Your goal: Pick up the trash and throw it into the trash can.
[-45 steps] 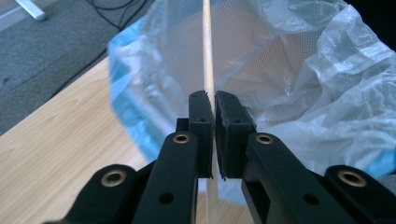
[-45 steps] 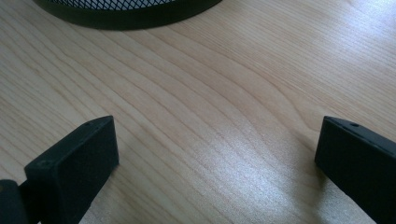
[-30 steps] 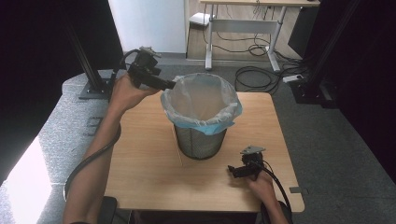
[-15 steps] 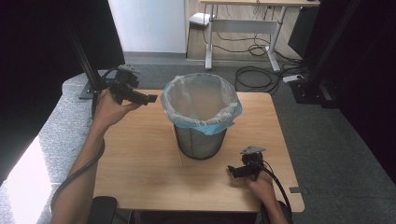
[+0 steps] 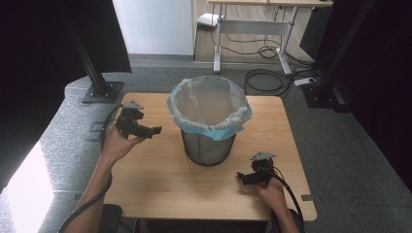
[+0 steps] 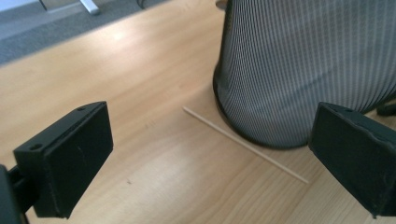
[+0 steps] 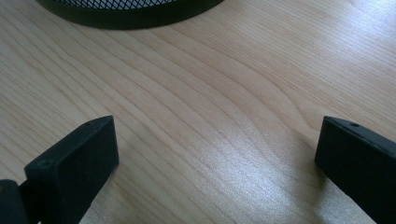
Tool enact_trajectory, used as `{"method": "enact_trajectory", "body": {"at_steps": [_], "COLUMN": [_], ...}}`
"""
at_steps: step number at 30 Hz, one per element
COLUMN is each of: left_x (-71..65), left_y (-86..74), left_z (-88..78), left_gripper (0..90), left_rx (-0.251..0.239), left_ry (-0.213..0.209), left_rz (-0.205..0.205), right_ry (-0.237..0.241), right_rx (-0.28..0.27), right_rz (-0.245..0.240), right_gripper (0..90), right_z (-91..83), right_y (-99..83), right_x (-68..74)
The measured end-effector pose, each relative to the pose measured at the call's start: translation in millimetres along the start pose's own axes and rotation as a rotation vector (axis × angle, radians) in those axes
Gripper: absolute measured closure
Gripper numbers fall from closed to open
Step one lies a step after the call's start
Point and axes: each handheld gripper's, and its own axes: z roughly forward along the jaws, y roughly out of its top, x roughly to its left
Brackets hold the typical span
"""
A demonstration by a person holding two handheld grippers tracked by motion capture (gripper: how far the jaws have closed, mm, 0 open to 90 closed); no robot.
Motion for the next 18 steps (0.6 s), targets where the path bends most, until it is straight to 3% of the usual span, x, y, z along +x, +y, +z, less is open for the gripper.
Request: {"method": "enact_trajectory", "body": {"at_steps": [10, 18], "left_x": [-28.6, -60.4], "left_y": [-49.3, -67.1], "left_z": [59.2, 103.8], "left_gripper": [0.0, 0.0], "left_rx": [0.026, 0.082], "left_ry": [-0.044, -0.059], "left_rz": [-0.018, 0.017], "right_ry": [0.001, 0.001], "right_rx": [-0.002, -0.002], "right_rz": [0.001, 0.001], "right_gripper": [0.0, 0.0], "right_z": [0.2, 0.2], "right_y": [-0.1, -0.1], "right_x": [0.1, 0.1]}}
